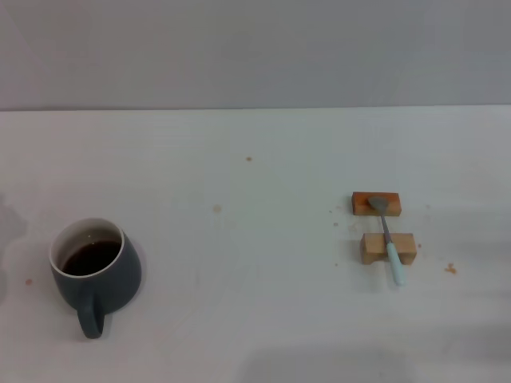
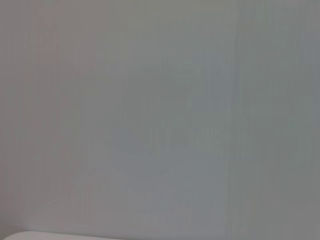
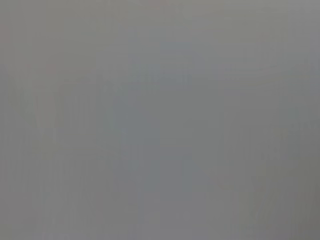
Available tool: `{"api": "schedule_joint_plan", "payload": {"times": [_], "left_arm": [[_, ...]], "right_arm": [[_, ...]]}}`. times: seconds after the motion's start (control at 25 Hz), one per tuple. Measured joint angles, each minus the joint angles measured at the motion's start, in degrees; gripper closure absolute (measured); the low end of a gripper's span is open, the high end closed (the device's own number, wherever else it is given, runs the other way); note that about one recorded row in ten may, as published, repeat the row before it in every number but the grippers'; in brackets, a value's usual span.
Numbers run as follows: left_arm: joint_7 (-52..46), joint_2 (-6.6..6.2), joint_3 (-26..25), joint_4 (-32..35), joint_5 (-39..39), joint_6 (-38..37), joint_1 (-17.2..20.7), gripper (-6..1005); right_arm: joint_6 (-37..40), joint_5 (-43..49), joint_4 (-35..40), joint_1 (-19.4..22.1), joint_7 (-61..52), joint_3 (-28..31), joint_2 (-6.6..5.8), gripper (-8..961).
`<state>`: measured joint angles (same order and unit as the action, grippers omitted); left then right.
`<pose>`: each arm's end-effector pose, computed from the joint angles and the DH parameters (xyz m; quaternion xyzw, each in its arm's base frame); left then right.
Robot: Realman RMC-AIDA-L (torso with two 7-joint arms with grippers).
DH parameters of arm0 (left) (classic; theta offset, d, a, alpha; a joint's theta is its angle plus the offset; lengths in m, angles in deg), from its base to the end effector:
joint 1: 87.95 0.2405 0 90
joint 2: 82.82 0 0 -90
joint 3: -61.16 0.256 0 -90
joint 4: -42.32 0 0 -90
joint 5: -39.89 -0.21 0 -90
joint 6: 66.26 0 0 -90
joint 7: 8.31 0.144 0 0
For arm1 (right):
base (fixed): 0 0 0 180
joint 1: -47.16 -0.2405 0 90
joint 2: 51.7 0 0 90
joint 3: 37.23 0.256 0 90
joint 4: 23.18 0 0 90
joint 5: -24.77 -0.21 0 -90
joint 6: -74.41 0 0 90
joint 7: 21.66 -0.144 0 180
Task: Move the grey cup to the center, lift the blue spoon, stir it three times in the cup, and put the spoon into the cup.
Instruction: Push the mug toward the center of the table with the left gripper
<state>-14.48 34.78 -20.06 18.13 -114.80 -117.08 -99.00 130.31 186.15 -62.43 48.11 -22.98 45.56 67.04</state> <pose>-0.3898 0.3004 0.0265 -0.6148 -0.3234 -0.2298 0.6816 0.3655 0.2681 0.0468 -0.6045 0.2398 0.2587 0.7142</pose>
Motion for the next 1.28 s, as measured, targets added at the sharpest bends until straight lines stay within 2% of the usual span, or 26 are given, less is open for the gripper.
{"api": "schedule_joint_plan", "payload": {"times": [0.16, 0.44, 0.64, 0.96, 1.2, 1.28], "left_arm": [[0.17, -0.02, -1.12, 0.03, -0.02, -0.11, 0.09, 991], [0.34, 0.14, -1.94, 2.61, -0.04, -5.63, 0.43, 973], [0.35, 0.19, -2.25, 3.16, 0.19, -4.62, 1.5, 774], [0.34, 0.17, -2.41, 3.01, 0.33, -5.71, 4.49, 547], [0.35, 0.16, -2.45, 3.47, 0.21, -7.25, 6.04, 323], [0.14, 0.16, -2.26, 3.51, 0.2, -7.4, 6.78, 323]], "right_arm": [[0.0, 0.05, -0.27, 0.0, 0.0, -0.01, 0.0, 670], [-0.11, 0.15, -0.42, -0.07, 0.0, -0.24, 0.0, 669], [-0.91, 0.16, -0.7, -0.32, 0.0, -0.43, 0.0, 670], [-1.28, 0.16, -1.05, -0.29, 0.0, -0.69, 0.03, 669], [-1.32, 0.15, -1.32, -0.29, 0.0, -0.88, 0.1, 668], [-1.33, 0.14, -1.54, -0.27, 0.0, -0.92, 0.13, 668]]}}
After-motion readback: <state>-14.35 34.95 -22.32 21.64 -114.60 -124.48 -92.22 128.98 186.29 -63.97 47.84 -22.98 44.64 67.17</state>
